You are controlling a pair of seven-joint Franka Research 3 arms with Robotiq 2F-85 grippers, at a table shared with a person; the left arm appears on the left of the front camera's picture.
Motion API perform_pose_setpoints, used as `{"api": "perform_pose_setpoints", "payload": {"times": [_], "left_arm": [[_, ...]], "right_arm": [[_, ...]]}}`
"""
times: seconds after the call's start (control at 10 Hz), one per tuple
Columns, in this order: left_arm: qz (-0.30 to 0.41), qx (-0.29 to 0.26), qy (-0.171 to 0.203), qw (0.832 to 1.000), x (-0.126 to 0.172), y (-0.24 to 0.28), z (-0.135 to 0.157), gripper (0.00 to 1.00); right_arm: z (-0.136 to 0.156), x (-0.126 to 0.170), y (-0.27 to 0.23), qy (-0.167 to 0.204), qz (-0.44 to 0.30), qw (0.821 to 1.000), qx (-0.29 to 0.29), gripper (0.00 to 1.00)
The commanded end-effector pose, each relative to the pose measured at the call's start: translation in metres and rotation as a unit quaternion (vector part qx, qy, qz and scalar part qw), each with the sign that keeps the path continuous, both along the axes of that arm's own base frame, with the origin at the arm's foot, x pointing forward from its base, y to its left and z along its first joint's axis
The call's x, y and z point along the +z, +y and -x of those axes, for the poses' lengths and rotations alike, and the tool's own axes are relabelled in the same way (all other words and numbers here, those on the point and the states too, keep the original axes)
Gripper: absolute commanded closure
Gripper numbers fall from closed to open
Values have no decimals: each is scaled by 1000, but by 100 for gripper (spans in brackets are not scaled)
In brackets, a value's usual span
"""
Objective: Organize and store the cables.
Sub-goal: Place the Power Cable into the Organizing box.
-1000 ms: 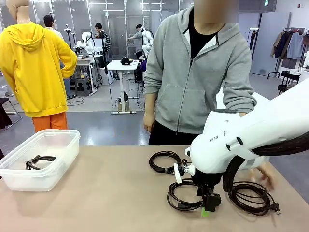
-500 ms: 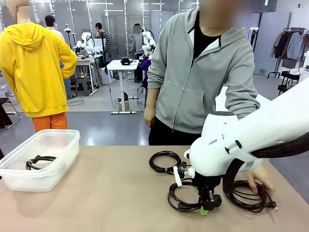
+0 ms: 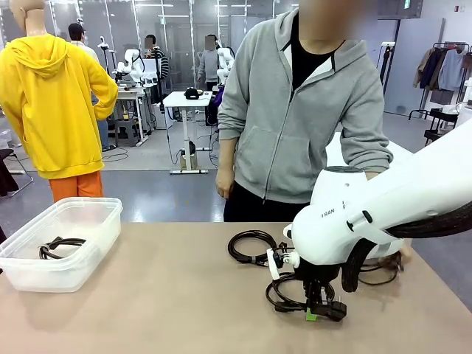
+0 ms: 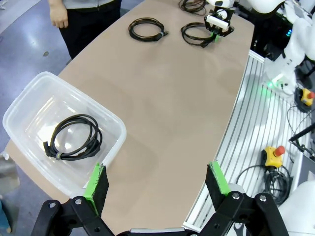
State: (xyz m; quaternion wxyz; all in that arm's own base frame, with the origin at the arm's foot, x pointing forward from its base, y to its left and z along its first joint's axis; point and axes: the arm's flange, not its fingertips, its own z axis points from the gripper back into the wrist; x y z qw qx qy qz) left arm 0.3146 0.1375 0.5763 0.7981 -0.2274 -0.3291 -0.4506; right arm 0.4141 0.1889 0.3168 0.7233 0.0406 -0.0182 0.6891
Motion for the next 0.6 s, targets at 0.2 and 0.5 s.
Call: {"api": "perform_pose_setpoints", "payload": {"times": [0.2, 0.5], "left_arm": [[7, -5, -2, 1000, 0, 1, 1, 0], [7, -5, -2, 1000, 0, 1, 1, 0]], "right_arm": [[4, 100, 25, -56, -25, 995, -81, 100], [6, 130, 31, -54, -50, 990, -119, 100]]}}
